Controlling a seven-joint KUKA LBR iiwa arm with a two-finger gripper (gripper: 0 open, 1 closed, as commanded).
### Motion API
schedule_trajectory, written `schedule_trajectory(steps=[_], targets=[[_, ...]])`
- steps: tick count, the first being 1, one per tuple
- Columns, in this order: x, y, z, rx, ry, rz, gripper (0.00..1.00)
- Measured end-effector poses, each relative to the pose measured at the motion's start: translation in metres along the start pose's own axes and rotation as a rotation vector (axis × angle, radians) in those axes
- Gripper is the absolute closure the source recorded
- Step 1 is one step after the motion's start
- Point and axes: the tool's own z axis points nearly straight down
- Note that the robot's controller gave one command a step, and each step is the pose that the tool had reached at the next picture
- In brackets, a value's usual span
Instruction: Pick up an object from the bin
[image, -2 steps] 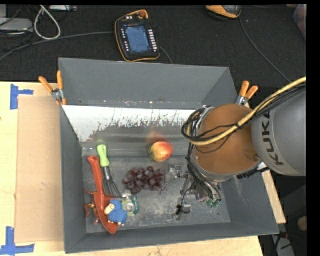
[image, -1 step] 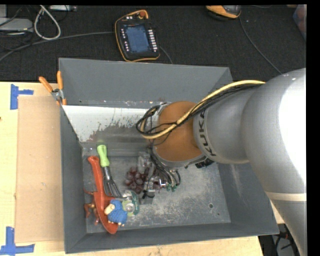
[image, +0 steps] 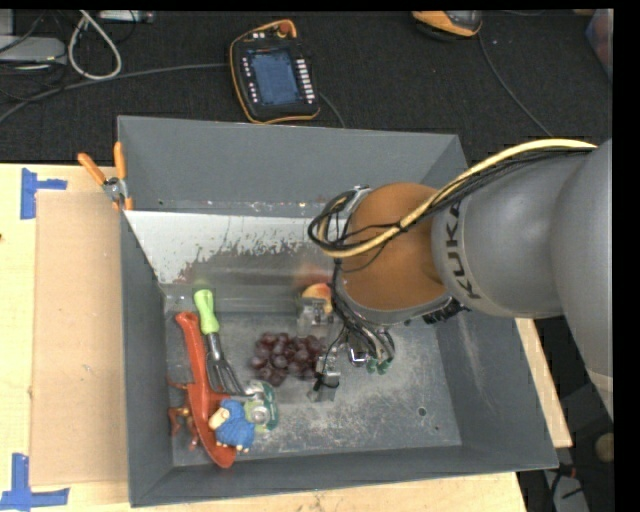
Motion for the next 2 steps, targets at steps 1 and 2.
schedule_trajectory(steps=[1, 2], targets=[[-0.023, 0.001, 0.028, -0.001, 0.006, -0.04, 0.0], [-0.035, 0.01, 0.058, -0.001, 0.002, 0.051, 0.0]])
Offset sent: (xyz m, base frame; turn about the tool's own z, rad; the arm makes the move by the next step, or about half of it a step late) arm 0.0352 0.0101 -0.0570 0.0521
